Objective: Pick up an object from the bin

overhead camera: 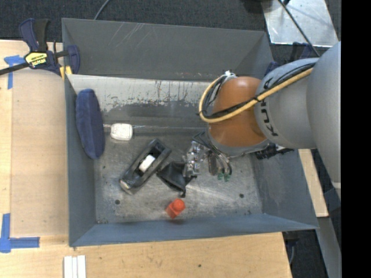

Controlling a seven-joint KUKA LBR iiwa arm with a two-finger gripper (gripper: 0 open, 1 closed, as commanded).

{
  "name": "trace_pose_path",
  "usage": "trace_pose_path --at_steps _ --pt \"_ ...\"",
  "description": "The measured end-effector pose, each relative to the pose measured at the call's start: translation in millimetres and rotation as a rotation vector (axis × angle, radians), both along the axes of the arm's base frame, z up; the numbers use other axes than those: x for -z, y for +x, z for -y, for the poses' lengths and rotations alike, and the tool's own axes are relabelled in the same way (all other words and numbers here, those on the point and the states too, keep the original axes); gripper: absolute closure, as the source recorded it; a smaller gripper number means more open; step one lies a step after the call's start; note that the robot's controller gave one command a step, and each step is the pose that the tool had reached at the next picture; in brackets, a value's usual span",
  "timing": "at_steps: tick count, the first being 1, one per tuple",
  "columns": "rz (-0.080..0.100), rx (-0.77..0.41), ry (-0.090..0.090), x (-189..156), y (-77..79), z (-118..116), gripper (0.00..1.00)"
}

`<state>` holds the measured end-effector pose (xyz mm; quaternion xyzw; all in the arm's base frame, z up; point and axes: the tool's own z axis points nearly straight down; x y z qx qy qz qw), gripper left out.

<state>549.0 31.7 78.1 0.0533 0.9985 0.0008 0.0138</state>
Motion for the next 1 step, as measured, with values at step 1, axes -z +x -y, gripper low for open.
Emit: trace_pose_path --at_steps 1 --pt "-0.017 -0.417 -0.007 -154.3 12.9 -15.5 1.00"
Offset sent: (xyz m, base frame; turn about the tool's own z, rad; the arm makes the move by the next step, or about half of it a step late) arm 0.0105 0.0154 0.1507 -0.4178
